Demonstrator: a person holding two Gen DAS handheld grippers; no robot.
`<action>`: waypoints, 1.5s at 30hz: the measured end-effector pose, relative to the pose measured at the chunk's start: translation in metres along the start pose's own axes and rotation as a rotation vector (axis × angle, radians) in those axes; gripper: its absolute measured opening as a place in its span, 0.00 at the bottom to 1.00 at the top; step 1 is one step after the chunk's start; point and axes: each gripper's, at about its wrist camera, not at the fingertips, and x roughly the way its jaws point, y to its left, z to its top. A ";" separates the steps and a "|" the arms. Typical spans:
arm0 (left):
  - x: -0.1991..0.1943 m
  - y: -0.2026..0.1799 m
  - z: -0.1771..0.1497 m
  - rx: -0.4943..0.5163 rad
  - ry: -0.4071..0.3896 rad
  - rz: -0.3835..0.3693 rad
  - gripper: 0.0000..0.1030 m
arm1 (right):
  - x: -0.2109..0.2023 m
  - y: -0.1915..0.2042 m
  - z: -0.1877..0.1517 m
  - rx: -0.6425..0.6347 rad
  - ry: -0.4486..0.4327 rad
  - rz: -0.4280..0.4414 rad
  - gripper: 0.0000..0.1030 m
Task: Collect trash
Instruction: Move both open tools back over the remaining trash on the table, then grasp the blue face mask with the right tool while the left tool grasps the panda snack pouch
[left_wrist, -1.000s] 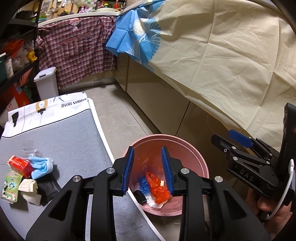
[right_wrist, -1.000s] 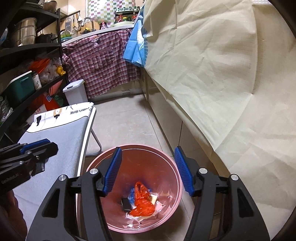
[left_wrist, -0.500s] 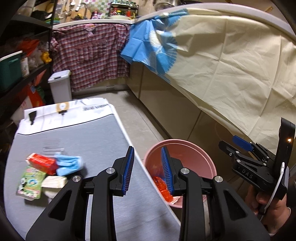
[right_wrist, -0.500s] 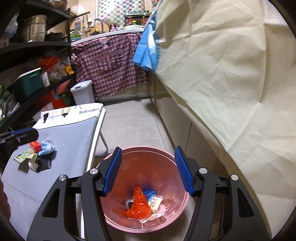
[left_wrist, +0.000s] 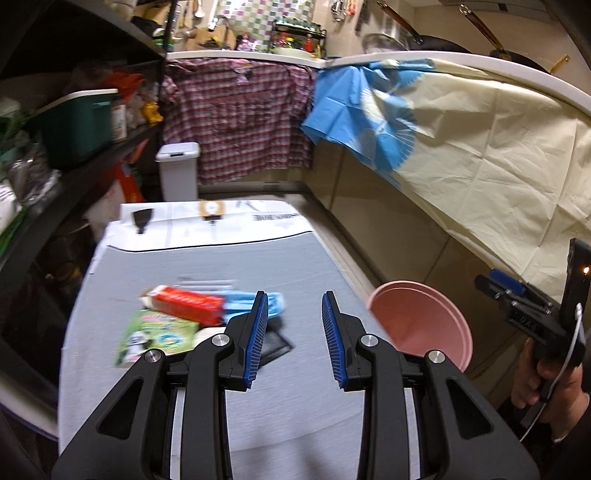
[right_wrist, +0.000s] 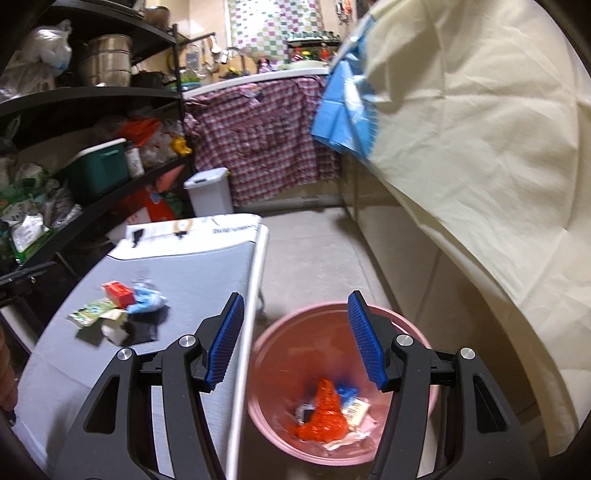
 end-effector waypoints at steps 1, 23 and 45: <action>-0.003 0.005 -0.001 -0.002 -0.002 0.006 0.30 | 0.000 0.004 0.001 -0.003 -0.003 0.014 0.57; -0.008 0.117 -0.039 -0.171 0.060 0.131 0.30 | 0.071 0.123 0.012 -0.018 0.100 0.322 0.43; 0.050 0.170 -0.055 -0.394 0.201 0.108 0.48 | 0.174 0.155 -0.009 0.011 0.312 0.364 0.44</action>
